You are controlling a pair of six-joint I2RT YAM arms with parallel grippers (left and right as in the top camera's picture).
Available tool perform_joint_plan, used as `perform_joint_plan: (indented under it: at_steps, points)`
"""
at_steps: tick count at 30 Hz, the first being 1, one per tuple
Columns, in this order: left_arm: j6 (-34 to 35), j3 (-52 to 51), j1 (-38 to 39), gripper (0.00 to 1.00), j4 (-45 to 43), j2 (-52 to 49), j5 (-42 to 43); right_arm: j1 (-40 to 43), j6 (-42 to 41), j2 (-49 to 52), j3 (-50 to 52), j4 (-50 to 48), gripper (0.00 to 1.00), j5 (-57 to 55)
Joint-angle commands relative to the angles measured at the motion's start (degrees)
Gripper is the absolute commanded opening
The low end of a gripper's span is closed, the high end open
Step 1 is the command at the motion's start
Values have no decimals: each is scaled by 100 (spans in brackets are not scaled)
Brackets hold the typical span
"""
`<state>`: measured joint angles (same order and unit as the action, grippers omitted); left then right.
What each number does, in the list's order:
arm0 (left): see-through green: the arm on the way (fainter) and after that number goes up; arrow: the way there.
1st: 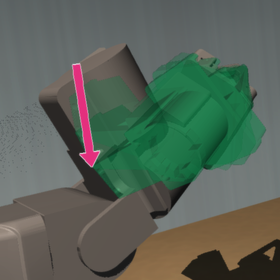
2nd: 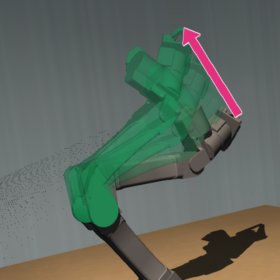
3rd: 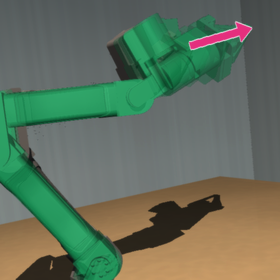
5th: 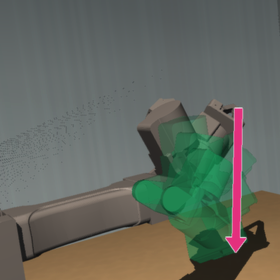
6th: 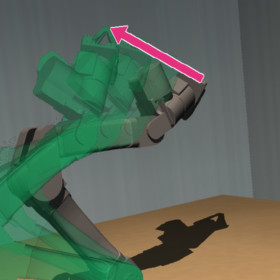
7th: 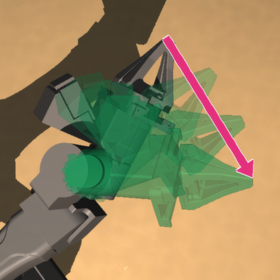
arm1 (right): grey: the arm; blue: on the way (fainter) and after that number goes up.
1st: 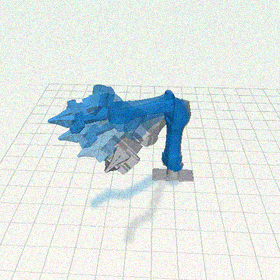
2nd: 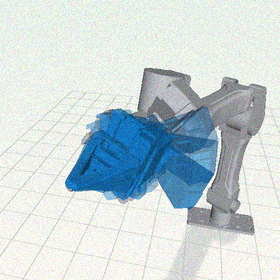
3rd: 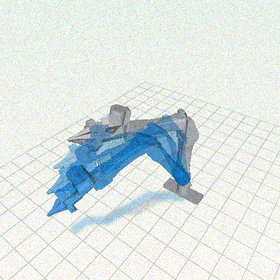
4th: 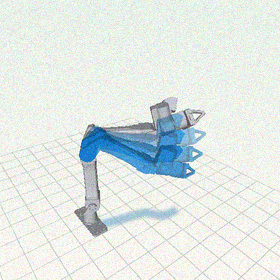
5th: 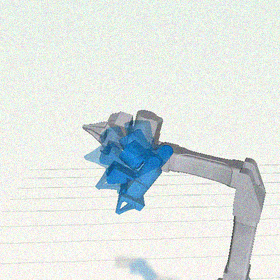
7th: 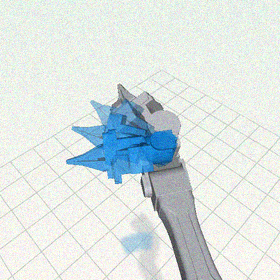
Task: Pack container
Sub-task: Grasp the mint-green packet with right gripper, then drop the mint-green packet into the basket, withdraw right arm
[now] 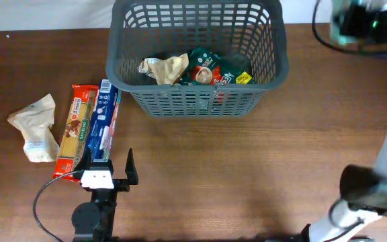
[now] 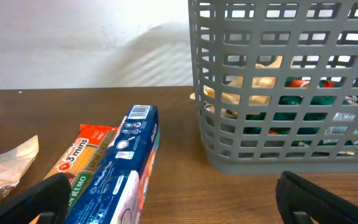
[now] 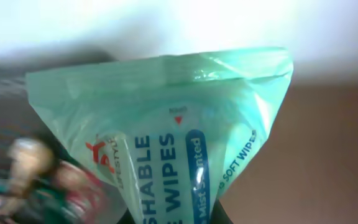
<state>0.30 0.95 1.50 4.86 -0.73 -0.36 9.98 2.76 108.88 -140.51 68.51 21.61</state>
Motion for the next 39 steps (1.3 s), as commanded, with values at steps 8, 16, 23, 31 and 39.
perform_joint_plan:
  at_steps: [8, 16, 23, 31, 39]
  points:
    - [35, -44, 22, 99, -11, 39, 59, -2297, 1585, 184, -680, -387, 4, -136]
    - [35, -44, 22, 99, -11, 39, 59, -2723, 1773, 1779, -525, -1012, 4, -190]
    - [35, -44, 22, 99, -11, 39, 59, -2734, 1274, 2634, -520, -1038, 4, -195]
    - [35, -44, 22, 99, -11, 39, 59, -2739, 887, 3088, -501, -743, 61, -452]
    - [35, -44, 22, 99, -11, 39, 59, -2577, 568, 2258, -1364, -129, 80, -457]
